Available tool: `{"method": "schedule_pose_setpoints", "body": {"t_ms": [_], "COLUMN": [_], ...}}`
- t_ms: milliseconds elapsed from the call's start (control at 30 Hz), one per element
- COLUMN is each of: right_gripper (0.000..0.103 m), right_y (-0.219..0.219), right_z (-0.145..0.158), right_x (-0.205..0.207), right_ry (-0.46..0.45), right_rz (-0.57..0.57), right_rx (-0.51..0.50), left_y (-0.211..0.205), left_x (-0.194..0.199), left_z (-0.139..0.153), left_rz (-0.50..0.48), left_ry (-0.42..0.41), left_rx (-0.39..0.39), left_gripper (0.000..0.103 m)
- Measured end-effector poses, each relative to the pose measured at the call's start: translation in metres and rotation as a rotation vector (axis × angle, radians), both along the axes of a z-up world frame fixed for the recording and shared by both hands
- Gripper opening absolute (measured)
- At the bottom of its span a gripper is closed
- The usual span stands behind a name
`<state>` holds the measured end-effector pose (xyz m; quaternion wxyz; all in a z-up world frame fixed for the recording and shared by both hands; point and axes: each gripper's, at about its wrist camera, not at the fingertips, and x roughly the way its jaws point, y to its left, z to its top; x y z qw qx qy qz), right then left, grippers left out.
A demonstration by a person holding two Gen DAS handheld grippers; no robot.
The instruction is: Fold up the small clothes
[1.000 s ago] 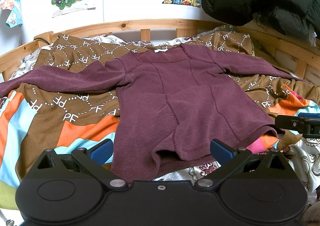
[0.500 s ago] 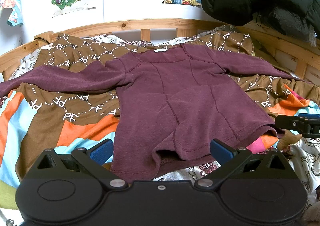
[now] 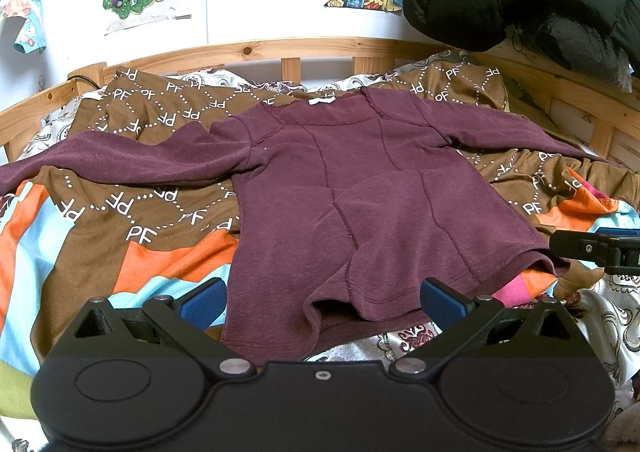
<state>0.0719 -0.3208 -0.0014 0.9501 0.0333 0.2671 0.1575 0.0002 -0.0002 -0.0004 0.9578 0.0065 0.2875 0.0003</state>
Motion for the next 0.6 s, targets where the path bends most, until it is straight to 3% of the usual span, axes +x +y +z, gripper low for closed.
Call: {"method": "schedule_pose_setpoints", "body": {"t_ms": [333, 500, 600], "right_gripper": [0.103, 0.103, 0.103], "right_y": [0.002, -0.004, -0.019], "right_z": [0.002, 0.008, 0.019], "right_x": [-0.001, 0.002, 0.015], "right_ry": [-0.009, -0.018, -0.014], "right_rz": [0.003, -0.071, -0.115], "right_rx": [-0.013, -0.032, 0.017], "left_y": [0.000, 0.002, 0.003], "left_x": [0.001, 0.014, 0.029], "left_z": [0.002, 0.008, 0.020], "left_rz": [0.006, 0.001, -0.001], "left_ry": [0.012, 0.027, 0.034], "left_rx": [0.013, 0.025, 0.031], "left_gripper": [0.102, 0.102, 0.102]}}
